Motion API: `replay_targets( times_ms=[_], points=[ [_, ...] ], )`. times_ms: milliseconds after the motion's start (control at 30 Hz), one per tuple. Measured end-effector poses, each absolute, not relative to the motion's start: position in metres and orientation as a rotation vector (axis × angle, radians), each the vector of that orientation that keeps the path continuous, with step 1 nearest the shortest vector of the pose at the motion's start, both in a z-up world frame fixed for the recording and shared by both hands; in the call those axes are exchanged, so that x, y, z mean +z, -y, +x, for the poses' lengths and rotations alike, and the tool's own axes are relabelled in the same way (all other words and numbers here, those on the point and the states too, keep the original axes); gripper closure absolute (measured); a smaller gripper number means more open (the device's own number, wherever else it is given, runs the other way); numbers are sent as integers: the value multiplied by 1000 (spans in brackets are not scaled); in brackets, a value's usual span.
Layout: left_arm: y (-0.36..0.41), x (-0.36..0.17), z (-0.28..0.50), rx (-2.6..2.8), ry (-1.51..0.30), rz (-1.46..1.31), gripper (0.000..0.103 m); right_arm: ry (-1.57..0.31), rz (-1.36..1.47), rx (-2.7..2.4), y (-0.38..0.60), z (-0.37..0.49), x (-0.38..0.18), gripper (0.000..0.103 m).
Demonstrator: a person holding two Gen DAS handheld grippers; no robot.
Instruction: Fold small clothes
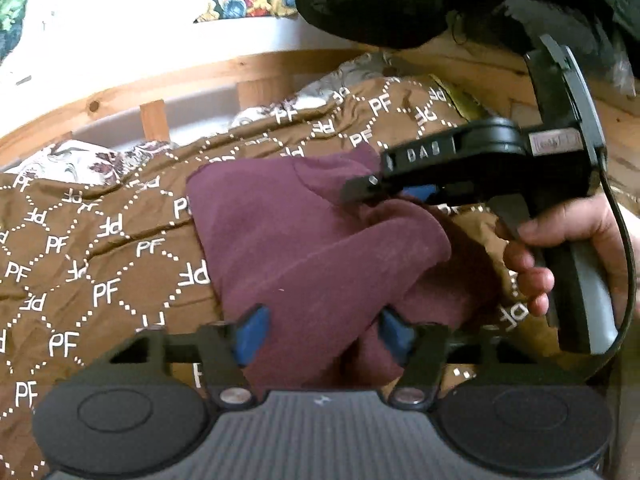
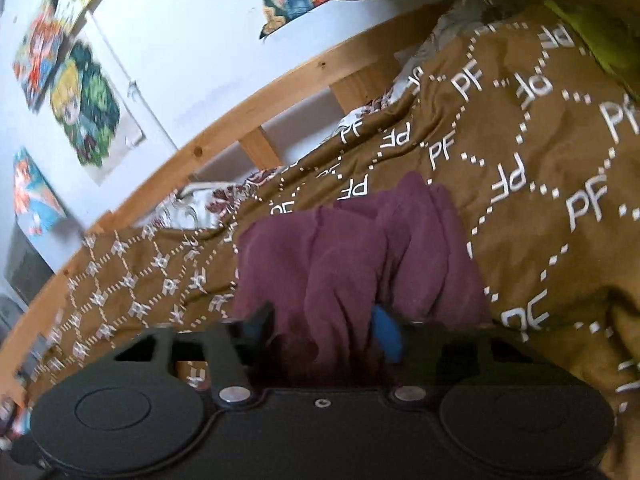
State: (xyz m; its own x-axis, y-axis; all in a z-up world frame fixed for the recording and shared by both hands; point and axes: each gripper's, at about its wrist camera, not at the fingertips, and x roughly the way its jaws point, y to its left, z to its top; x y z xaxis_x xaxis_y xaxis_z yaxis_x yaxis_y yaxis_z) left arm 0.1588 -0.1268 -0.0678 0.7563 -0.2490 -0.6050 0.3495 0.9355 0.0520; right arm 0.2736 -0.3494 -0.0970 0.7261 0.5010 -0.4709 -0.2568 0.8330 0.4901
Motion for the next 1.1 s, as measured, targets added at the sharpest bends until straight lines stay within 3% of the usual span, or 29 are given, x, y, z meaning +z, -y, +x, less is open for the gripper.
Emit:
replay_targets(
  times_ms=[33, 100, 200, 433, 667, 733, 833, 900, 967, 1100],
  points=[
    [126, -67, 158, -329, -623, 160, 52, -622, 398, 428, 348, 273, -96, 69],
    [125, -63, 156, -328, -602, 146, 71, -593, 395, 432, 349, 269, -93, 81],
    [130, -58, 156, -339, -593, 128, 81, -532, 410, 441, 353, 264, -85, 89],
    [159, -50, 156, -401, -575, 126, 82, -411, 414, 383, 369, 253, -60, 91],
    [173, -60, 156, -432, -602, 150, 80, -487, 437, 250, 395, 254, -70, 92],
    [171, -61, 158, -437, -621, 129, 74, -521, 434, 228, 396, 257, -75, 92],
    [164, -60, 160, -474, -641, 70, 55, -552, 407, 215, 393, 259, -81, 92],
    [156, -58, 160, -509, -646, 18, 35, -563, 381, 204, 390, 260, -84, 92],
    [148, -53, 158, -536, -641, -39, 21, -576, 378, 194, 390, 261, -86, 92],
    [127, -44, 155, -531, -610, -143, 9, -597, 396, 173, 396, 260, -91, 92]
  ],
)
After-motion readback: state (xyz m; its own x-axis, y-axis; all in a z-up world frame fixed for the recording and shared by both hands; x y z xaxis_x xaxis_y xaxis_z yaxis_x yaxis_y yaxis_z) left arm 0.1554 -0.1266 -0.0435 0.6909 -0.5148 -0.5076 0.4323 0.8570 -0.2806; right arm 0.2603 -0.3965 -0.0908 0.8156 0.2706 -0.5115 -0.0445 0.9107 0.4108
